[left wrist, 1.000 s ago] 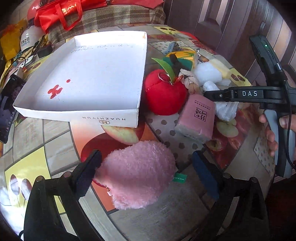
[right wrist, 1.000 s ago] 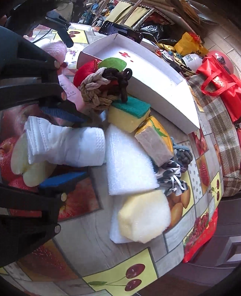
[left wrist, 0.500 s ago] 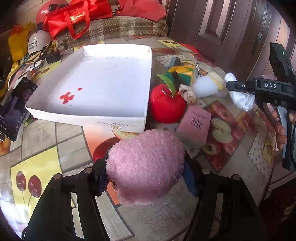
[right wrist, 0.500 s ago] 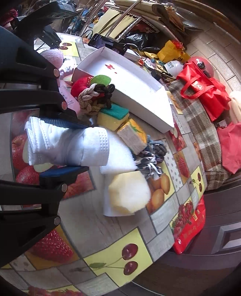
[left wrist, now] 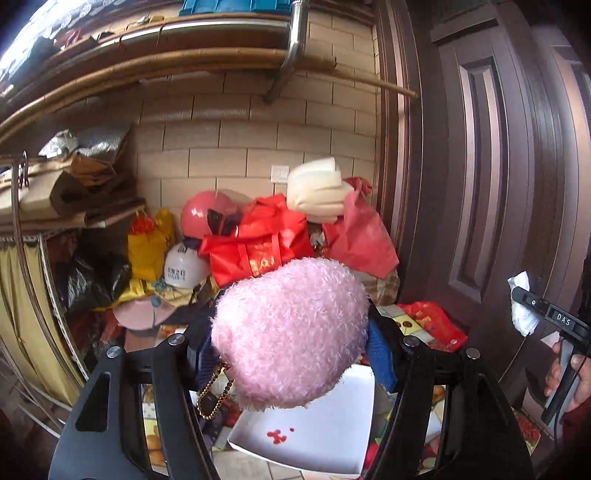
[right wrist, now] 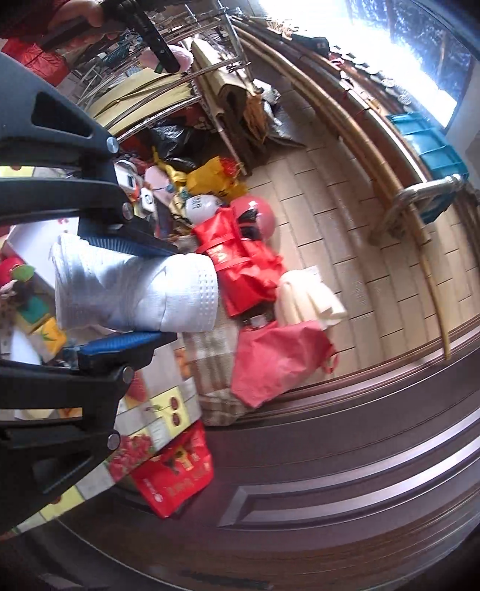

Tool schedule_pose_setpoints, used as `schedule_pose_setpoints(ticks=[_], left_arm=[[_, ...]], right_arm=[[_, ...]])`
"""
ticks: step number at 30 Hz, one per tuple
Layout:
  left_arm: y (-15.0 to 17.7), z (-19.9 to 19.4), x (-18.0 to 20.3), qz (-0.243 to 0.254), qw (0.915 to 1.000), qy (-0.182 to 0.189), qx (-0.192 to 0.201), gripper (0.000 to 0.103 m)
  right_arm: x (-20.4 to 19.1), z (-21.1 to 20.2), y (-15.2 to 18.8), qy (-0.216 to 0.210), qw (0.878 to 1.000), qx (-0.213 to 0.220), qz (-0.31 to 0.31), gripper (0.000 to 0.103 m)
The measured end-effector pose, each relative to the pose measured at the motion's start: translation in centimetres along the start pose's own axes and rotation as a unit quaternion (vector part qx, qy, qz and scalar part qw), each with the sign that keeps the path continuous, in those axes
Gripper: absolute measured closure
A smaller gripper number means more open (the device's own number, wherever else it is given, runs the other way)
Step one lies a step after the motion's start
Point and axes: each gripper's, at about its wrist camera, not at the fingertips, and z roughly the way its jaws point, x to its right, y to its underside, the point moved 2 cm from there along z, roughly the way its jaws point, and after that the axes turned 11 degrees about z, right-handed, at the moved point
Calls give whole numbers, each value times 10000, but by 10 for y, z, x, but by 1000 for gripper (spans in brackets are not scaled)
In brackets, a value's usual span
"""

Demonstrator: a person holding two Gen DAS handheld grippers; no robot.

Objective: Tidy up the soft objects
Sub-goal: 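Lift the pink ball with the left tool while the right tool lifts the white cloth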

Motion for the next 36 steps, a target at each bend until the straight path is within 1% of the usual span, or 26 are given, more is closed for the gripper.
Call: schedule_pose_setpoints(ticks=[2, 4, 6, 8, 10, 15, 20, 25, 32, 36], left_arm=[[-36, -14, -3, 172, 9994, -53, 285, 36], [-65, -28, -5, 271, 9981, -73, 548, 36], [-80, -45, -8, 291, 9967, -57, 759, 36], [-81, -54, -8, 263, 9960, -42, 859, 36], [-75, -54, -8, 217, 9963, 40, 836, 36], [-51, -35, -2, 88, 9983, 120, 558, 36], [-33, -12, -11, -107, 9995, 62, 299, 36], [-14, 17, -11, -68, 9999, -80, -18, 36], [14, 54, -5, -137, 9989, -72, -438, 36], [24, 66, -1, -189, 9983, -2, -547, 36]], right_arm=[[-18, -10, -30, -208, 9990, 375, -82, 66], [-34, -22, -55, -438, 9965, 710, -87, 66], [-45, -31, -70, -615, 9936, 943, -70, 65], [-52, -34, -70, -724, 9923, 1002, -39, 65], [-56, -28, -62, -790, 9927, 912, -37, 65], [-65, -11, -43, -800, 9950, 581, -102, 65], [-65, -1, -30, -809, 9960, 361, -82, 65], [-63, 17, -16, -776, 9969, 118, -62, 65], [-59, 38, -3, -716, 9973, -160, -22, 65], [-58, 45, 2, -697, 9972, -260, -6, 65]])
